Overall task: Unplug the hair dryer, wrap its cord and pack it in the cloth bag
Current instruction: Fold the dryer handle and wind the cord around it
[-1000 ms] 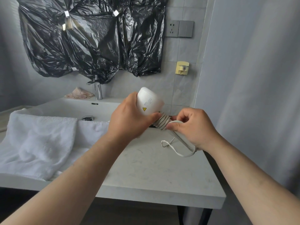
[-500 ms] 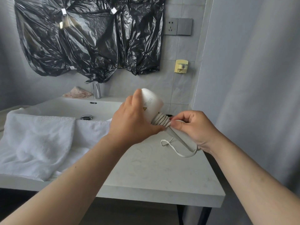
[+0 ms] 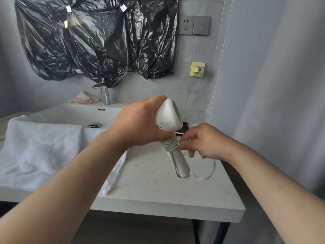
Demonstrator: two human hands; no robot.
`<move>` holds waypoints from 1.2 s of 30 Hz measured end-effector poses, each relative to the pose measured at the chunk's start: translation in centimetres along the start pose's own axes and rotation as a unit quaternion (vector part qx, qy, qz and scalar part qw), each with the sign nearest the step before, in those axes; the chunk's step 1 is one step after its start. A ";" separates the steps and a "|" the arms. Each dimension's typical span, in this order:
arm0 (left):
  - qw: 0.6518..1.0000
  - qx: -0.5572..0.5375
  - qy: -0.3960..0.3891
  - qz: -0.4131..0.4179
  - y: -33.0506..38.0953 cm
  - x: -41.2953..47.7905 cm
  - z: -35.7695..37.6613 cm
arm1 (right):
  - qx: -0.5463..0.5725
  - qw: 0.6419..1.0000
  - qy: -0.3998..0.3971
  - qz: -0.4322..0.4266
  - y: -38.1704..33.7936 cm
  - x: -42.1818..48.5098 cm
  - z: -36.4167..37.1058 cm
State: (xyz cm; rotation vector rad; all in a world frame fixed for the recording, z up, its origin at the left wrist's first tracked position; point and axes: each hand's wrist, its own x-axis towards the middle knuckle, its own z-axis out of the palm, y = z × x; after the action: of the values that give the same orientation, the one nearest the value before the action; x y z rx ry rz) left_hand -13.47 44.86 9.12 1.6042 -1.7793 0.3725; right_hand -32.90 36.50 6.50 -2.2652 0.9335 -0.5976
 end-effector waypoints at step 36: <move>0.776 -0.533 0.103 -0.321 -0.6 -0.9 4.6 | 0.218 0.912 0.348 0.009 0.0 0.4 7.5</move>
State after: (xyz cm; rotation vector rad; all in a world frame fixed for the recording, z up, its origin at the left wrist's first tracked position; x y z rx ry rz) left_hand -14.36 42.50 5.10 1.1047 -0.8304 -0.6703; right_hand -28.15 38.88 1.23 -1.6418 1.0018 -1.5000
